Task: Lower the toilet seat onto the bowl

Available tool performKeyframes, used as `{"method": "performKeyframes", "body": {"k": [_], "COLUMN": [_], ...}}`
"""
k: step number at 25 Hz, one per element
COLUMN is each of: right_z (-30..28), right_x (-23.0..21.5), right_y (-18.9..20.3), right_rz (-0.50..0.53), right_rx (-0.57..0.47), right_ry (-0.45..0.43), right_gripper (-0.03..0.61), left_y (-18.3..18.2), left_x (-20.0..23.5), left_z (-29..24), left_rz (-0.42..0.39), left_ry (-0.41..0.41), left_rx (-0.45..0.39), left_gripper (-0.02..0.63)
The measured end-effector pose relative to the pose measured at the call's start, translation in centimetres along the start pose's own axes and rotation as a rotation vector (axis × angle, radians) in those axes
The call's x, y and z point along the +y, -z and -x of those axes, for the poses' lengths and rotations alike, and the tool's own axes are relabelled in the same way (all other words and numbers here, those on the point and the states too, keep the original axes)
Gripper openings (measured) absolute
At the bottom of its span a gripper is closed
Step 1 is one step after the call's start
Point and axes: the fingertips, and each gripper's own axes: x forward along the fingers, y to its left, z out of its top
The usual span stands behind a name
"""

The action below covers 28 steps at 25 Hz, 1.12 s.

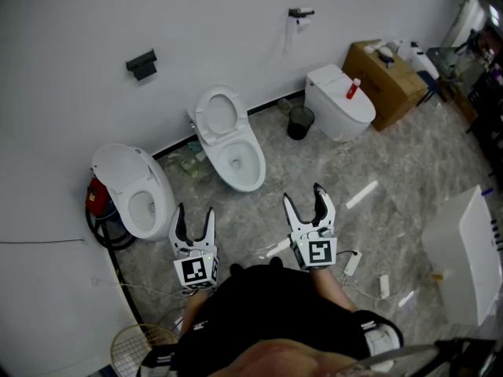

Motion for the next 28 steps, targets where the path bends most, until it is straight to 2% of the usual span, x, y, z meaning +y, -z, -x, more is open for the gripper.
{"method": "performKeyframes", "body": {"k": [5,14,19,25,28], "right_z": [-0.7,-1.5,-1.4,-1.1,-1.1], "right_x": [0.3,0.9,1.0,1.7,2.3], "right_y": [0.4,0.2,0.4,0.1,-0.2], "right_rz": [-0.014,0.007,0.009,0.003,-0.018], "right_rx": [0.021,0.037,0.066,0.076,0.067], "right_ry": [-0.023,-0.031,-0.014,-0.01,-0.011], "right_gripper": [0.382,0.414,0.431,0.431,0.431], "left_y": [-0.2,0.5,0.5,0.6,0.1], "left_x": [-0.2,0.6,1.0,1.6,2.2], "left_z": [-0.5,-1.1,-0.8,0.0,0.2], "left_rz": [0.026,0.078,-0.004,0.009,-0.029], "left_ry": [0.026,0.041,0.037,0.049,0.057], "left_rx": [-0.004,0.007,0.014,-0.018,-0.009], "left_gripper": [0.338,0.445,0.479,0.48,0.48]}}
